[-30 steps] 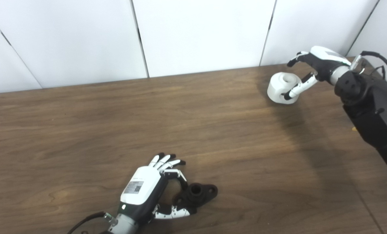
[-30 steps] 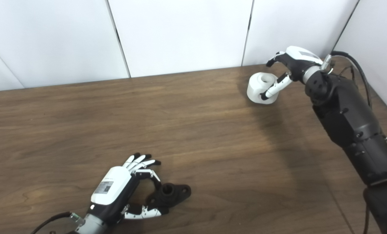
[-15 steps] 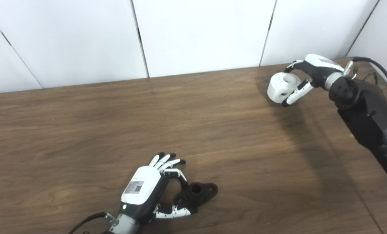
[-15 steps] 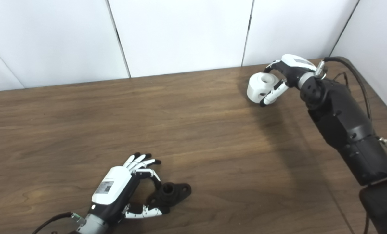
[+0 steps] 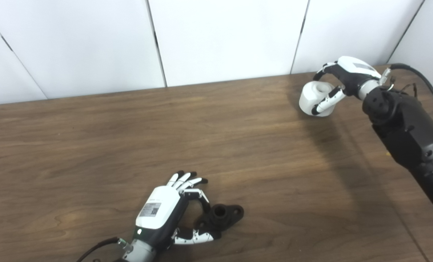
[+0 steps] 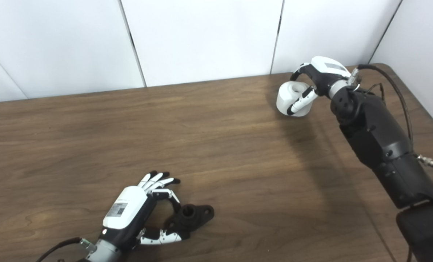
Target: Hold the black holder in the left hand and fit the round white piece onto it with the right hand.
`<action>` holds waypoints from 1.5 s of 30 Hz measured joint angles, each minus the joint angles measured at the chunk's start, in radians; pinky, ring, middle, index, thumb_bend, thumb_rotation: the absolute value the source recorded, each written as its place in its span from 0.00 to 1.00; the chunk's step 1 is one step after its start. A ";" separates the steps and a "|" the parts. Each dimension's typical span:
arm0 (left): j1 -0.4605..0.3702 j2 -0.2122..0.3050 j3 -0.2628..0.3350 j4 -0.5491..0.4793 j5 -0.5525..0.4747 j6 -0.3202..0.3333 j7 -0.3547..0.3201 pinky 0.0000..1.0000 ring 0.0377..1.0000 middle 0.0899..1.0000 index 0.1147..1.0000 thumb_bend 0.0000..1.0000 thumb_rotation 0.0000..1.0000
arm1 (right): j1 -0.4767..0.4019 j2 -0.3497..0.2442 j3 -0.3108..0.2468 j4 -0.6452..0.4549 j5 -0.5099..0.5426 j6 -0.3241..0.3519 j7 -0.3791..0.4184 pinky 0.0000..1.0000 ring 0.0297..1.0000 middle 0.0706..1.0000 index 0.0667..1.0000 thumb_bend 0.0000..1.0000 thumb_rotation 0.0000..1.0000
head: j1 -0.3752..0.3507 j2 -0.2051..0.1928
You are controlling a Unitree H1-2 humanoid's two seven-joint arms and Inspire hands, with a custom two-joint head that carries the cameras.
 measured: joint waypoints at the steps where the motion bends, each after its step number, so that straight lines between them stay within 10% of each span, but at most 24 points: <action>1: 0.000 0.000 0.000 0.000 0.000 0.000 0.000 1.00 0.94 0.84 0.42 0.52 0.06 | 0.000 0.000 0.000 0.000 0.000 0.000 0.000 0.93 1.00 0.93 0.73 0.90 0.25 | 0.000 0.000; 45: -0.001 -0.003 0.001 0.002 0.000 0.000 0.000 1.00 0.93 0.84 0.42 0.52 0.06 | 0.000 -0.006 0.008 0.021 -0.032 -0.014 0.001 0.87 0.96 0.88 0.66 0.86 0.22 | 0.000 0.006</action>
